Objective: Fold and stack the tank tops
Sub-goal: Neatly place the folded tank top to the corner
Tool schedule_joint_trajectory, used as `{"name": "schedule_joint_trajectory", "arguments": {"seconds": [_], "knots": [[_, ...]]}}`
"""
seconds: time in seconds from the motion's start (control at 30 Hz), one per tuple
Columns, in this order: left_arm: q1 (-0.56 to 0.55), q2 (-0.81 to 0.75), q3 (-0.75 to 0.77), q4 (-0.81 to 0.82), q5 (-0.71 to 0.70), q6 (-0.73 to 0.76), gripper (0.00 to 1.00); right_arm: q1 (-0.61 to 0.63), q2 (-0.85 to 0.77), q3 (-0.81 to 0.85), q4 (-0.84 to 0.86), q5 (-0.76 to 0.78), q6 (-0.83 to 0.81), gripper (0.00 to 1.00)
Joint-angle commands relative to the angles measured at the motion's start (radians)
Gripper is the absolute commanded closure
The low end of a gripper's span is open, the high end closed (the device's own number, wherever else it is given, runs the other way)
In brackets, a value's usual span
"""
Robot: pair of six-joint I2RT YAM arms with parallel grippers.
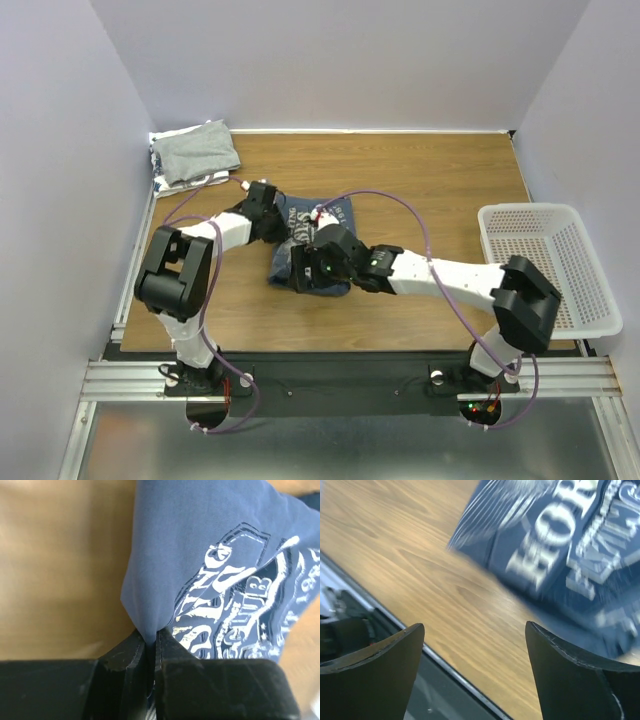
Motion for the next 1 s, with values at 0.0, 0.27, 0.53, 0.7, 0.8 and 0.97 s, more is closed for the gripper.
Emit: {"name": "schedule_joint_trajectory", "arguments": {"seconds": [0.0, 0.27, 0.53, 0.7, 0.8, 0.97], "knots": [[0.004, 0.096, 0.199, -0.164, -0.202, 0.18, 1.0, -0.006, -0.132, -0.002, -0.021, 0.067, -0.046, 0.11], [0.06, 0.292, 0.616, -0.332, -0.399, 0.337, 1.0, -0.017, -0.242, -0.039, -0.129, 0.198, -0.079, 0.09], [0.107, 0.499, 1.071, -0.476, -0.569, 0.447, 1.0, -0.033, -0.278, -0.036, -0.161, 0.247, -0.116, 0.08], [0.13, 0.593, 1.267, -0.542, -0.615, 0.486, 1.0, -0.038, -0.258, -0.028, -0.163, 0.247, -0.125, 0.08], [0.15, 0.612, 1.322, -0.542, -0.623, 0.501, 1.0, -0.04, -0.242, -0.022, -0.163, 0.251, -0.128, 0.08], [0.162, 0.606, 1.364, -0.493, -0.654, 0.563, 1.0, -0.043, -0.218, -0.013, -0.161, 0.254, -0.135, 0.08]]}}
